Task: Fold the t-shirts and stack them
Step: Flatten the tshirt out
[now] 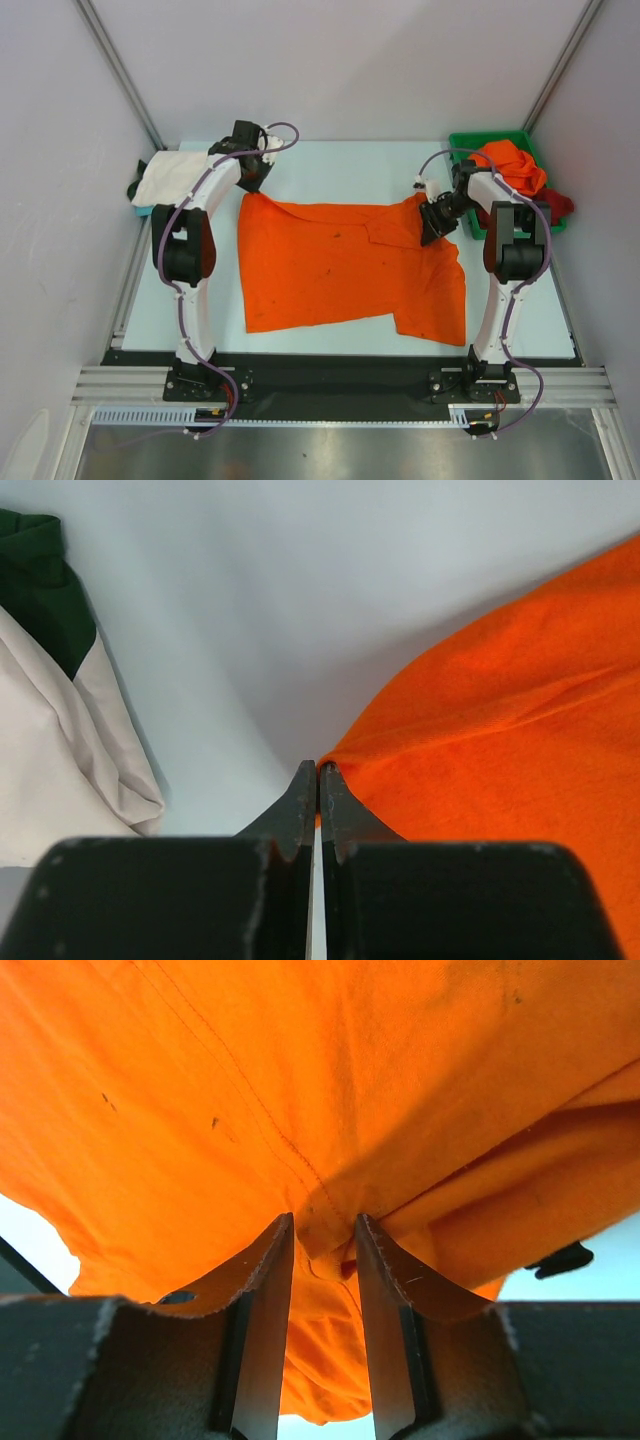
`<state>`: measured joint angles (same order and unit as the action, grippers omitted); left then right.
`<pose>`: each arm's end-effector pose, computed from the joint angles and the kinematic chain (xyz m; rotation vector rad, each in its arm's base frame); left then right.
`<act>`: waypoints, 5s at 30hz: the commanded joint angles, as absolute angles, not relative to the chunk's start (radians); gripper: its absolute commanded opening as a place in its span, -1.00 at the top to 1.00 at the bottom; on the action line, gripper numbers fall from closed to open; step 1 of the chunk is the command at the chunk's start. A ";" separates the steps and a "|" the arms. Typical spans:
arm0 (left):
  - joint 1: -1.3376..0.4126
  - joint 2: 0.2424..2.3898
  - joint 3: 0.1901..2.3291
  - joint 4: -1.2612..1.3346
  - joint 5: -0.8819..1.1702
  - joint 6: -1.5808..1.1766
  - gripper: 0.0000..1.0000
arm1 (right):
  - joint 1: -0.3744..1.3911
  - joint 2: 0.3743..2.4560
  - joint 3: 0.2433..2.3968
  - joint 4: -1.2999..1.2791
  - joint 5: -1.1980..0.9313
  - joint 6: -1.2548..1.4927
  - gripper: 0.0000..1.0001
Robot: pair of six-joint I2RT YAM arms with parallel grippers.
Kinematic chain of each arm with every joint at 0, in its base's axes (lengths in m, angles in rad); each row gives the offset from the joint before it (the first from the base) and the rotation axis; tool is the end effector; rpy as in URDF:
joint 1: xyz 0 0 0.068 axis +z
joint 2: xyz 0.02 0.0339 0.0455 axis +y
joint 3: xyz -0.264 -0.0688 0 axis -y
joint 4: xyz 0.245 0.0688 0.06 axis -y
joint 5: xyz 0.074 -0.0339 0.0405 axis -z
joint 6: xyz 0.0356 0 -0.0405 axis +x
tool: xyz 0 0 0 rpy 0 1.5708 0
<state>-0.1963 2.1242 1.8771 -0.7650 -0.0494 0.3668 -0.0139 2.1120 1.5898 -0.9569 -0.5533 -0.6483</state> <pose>0.4604 -0.0898 0.2434 0.7010 2.4895 0.1268 0.4080 0.0130 0.1657 -0.9052 2.6409 0.7079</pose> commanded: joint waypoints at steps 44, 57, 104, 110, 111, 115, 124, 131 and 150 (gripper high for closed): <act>-0.216 2.095 1.898 -0.736 -0.094 0.362 0.99 | 0.035 2.062 1.709 -0.913 -0.449 -0.612 0.72; -0.219 2.068 1.922 -0.730 -0.119 0.385 0.99 | 0.025 1.977 1.826 -0.884 -0.439 -0.536 1.00; -0.259 0.939 1.991 -0.750 -0.133 0.558 0.99 | -0.043 1.106 2.437 -0.864 -0.245 -0.209 1.00; -0.259 0.985 1.898 -0.729 -0.153 0.609 0.99 | -0.049 1.150 2.321 -0.758 -0.225 -0.288 1.00; -0.258 0.985 1.863 -0.726 -0.144 0.624 0.99 | -0.049 1.146 2.230 -0.743 -0.224 -0.311 1.00; -0.259 0.962 1.613 -0.652 -0.143 0.661 0.99 | -0.049 1.117 1.943 -0.671 -0.248 -0.369 1.00; -0.244 1.184 1.077 -0.319 -0.133 0.727 0.99 | -0.003 1.238 1.399 -0.480 -0.215 -0.520 1.00; -0.204 1.696 1.319 -0.291 -0.106 0.658 0.99 | -0.003 1.609 1.425 -0.342 -0.179 -0.548 1.00; -0.114 2.335 2.031 -0.408 -0.238 0.664 0.99 | 0.071 2.571 2.444 -0.516 -0.110 -0.587 1.00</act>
